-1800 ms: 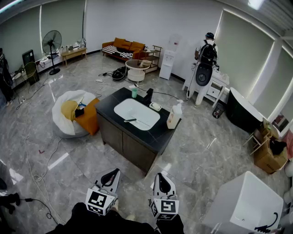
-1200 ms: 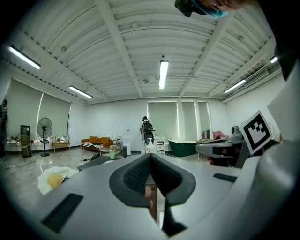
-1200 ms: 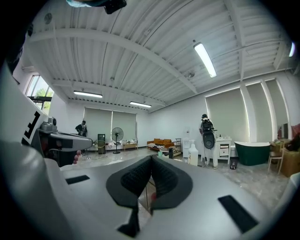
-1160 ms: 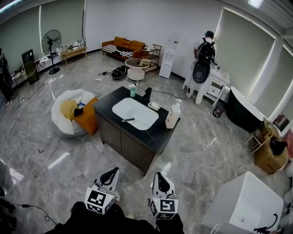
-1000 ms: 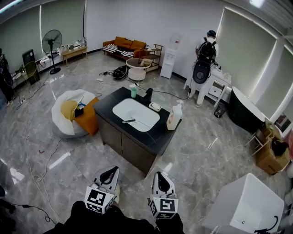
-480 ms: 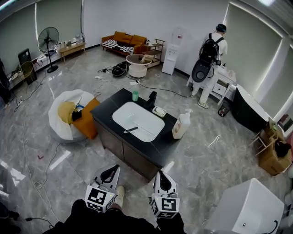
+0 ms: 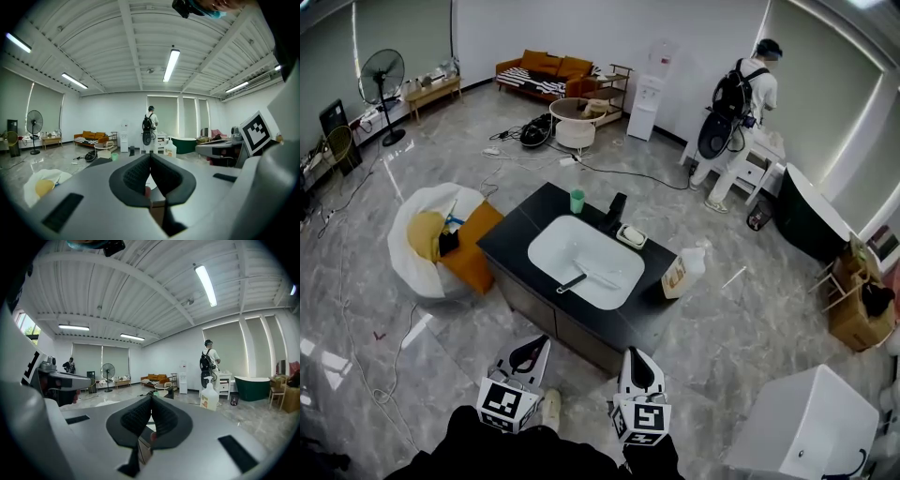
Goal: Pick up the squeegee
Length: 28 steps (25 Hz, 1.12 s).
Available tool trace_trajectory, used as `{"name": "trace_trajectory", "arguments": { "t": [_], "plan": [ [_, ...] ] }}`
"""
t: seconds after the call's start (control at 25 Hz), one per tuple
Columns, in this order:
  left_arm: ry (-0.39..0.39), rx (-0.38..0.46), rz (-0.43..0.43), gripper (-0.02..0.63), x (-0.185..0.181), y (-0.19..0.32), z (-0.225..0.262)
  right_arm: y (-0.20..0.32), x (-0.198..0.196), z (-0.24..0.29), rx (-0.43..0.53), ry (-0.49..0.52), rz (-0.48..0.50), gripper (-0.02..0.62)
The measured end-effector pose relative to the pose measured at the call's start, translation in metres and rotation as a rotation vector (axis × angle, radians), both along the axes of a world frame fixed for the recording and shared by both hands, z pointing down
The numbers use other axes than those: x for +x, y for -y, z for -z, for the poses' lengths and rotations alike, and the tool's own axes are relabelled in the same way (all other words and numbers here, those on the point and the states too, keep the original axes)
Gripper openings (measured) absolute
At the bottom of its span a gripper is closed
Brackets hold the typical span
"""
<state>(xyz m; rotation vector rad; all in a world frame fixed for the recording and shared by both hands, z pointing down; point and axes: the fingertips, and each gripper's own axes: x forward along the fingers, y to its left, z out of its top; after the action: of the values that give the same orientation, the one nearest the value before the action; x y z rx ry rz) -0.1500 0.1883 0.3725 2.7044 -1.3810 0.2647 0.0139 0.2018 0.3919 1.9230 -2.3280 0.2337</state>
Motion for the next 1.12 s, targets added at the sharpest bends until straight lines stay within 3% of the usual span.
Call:
{"name": "trace_trajectory", "arguments": {
  "t": [0.52,1.12],
  "plan": [
    [-0.016,-0.004,-0.083,0.023,-0.019,0.103,-0.008,0.089,-0.021,-0.002,0.002,-0.020,-0.083,0.017],
    [0.008,-0.047,-0.168,0.023,0.018,0.201,-0.036,0.169,0.014,-0.032,-0.050,0.004,-0.175,0.017]
  ]
}}
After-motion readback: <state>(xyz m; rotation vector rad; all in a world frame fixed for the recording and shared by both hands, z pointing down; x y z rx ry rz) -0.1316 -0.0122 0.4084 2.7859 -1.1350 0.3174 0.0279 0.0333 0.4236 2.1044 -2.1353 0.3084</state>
